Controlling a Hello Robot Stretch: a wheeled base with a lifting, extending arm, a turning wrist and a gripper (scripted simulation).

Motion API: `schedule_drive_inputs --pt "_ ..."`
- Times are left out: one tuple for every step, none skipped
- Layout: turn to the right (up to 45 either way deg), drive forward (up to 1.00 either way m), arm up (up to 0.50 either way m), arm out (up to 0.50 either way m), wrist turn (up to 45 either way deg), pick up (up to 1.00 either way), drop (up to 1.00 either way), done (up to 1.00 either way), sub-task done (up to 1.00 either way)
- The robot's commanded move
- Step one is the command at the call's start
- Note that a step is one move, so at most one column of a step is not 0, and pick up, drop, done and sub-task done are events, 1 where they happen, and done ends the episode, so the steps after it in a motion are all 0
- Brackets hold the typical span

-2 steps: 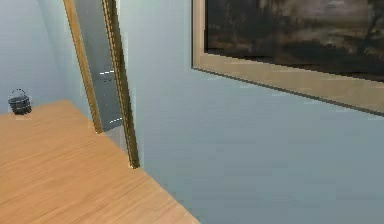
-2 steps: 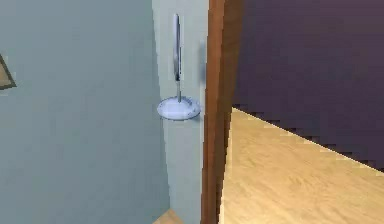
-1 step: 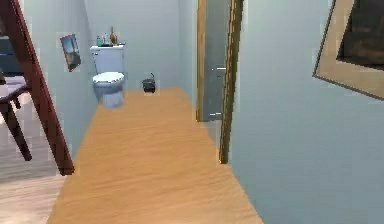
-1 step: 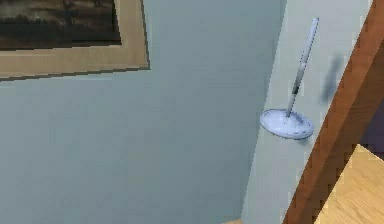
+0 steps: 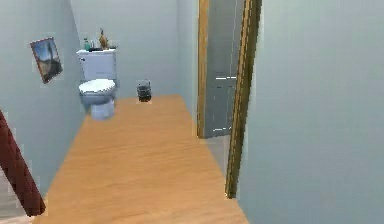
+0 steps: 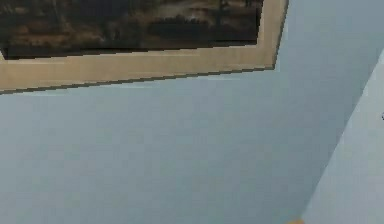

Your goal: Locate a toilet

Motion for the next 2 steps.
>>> schedule_drive_inputs --pt "-21.0 0.0 0.0 0.0 0.0 0.0 0.0 0.0 0.0" --pt "0.0 1.0 0.0 0.0 0.0 0.0 0.0 0.0 0.0"
